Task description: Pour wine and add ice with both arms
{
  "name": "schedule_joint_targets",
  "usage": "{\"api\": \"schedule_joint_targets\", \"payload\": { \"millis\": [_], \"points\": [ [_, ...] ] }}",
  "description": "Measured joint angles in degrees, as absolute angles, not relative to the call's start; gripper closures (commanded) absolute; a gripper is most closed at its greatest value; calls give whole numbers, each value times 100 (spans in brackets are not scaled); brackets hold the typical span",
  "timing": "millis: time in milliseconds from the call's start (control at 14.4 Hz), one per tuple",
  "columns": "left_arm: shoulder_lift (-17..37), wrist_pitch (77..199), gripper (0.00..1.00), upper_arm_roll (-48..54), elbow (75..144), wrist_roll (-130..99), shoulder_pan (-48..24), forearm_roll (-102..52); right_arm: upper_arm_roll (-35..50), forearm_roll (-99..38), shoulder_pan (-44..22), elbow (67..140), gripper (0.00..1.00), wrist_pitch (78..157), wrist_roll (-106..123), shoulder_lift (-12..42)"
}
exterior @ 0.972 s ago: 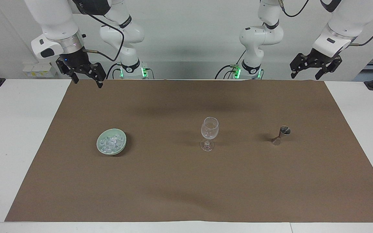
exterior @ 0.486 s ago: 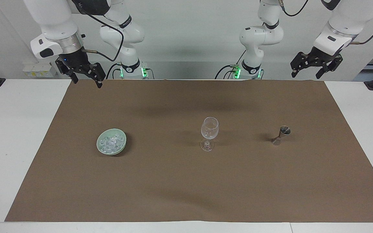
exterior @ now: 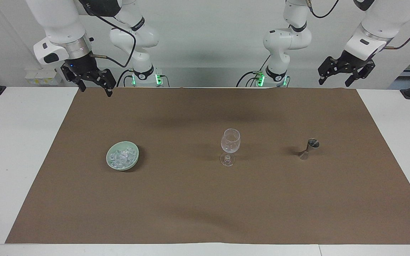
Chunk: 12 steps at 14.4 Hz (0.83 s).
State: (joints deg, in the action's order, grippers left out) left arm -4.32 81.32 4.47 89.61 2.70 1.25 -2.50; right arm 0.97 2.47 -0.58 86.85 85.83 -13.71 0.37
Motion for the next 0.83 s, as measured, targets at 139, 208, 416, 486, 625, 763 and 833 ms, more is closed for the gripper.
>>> {"api": "schedule_joint_targets", "payload": {
  "millis": [139,208,416,486,625,763,833],
  "points": [
    [-432,8132,0,440,8968,234,129,-251,97,247,-58,8685,0,8583,-1371,37],
    [-430,8134,0,439,8971,104,129,-252,97,247,-58,8685,0,8583,-1371,37],
    [-418,8135,0,452,8996,-570,127,-298,97,247,-58,8685,0,8583,-1371,37],
    [-410,8135,0,453,9025,-709,127,-359,97,247,-58,8685,0,8583,-1371,37],
    [-383,8136,0,452,9116,-864,127,-421,97,247,-58,8685,0,8583,-1371,37],
    [-368,8239,0,441,9218,-1248,130,-427,97,247,-57,8685,0,8583,-1371,37],
    [-360,8363,0,436,9246,-1515,134,-429,97,247,-57,8685,0,8583,-1371,37]
  ]
}}
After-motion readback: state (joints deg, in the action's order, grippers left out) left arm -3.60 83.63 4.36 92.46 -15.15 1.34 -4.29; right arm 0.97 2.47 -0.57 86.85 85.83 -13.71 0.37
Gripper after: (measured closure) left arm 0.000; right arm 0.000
